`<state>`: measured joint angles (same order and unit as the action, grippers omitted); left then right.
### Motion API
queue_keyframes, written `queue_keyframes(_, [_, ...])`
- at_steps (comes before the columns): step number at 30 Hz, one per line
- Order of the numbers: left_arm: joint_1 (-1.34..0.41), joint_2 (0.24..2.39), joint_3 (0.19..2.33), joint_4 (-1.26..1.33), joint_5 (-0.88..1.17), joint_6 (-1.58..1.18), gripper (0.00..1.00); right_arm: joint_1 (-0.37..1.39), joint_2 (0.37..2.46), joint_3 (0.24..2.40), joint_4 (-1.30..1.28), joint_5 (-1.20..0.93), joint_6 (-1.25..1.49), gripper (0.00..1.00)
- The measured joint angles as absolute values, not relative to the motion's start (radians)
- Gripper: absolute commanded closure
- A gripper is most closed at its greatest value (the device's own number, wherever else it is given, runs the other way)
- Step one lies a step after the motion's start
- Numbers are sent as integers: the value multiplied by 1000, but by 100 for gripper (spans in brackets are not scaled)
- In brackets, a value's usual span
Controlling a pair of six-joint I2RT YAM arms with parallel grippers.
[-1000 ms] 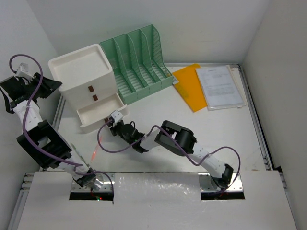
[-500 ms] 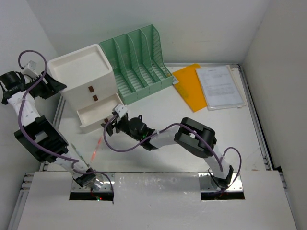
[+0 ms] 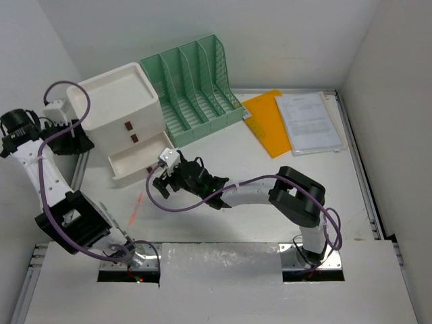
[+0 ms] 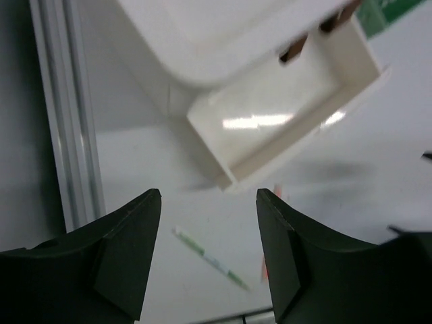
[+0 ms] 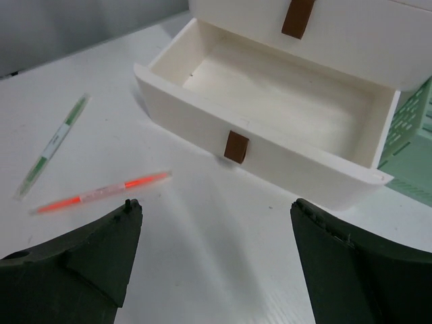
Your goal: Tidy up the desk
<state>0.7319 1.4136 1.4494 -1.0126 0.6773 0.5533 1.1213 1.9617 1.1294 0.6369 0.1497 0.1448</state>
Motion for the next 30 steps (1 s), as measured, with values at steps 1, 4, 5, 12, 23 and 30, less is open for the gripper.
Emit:
queue_keyframes(1, [744,1394,1416,-1043,665,592,44,1122,1946,1117,624,153,140,11])
queue_keyframes(4, [798,1362,1310,-1110,636,680,44,1128,1916,1090,599,172,130,11])
queue_keyframes(5, [819,1359,1276,-1122,629,705,44,1130,1914,1090,591,177,127,11])
queue_keyframes(12, [897,1314,1020,-1136,566,822,44,1142,1914,1089,545,199,123,11])
queue_keyframes(23, [898,1293,809,-1011,455,917,44,1149,1914,1036,544,238,113,10])
queue_keyframes(30, [898,1210,801,-928,380,1137,46,1149,1914,1021,527,242,78,9])
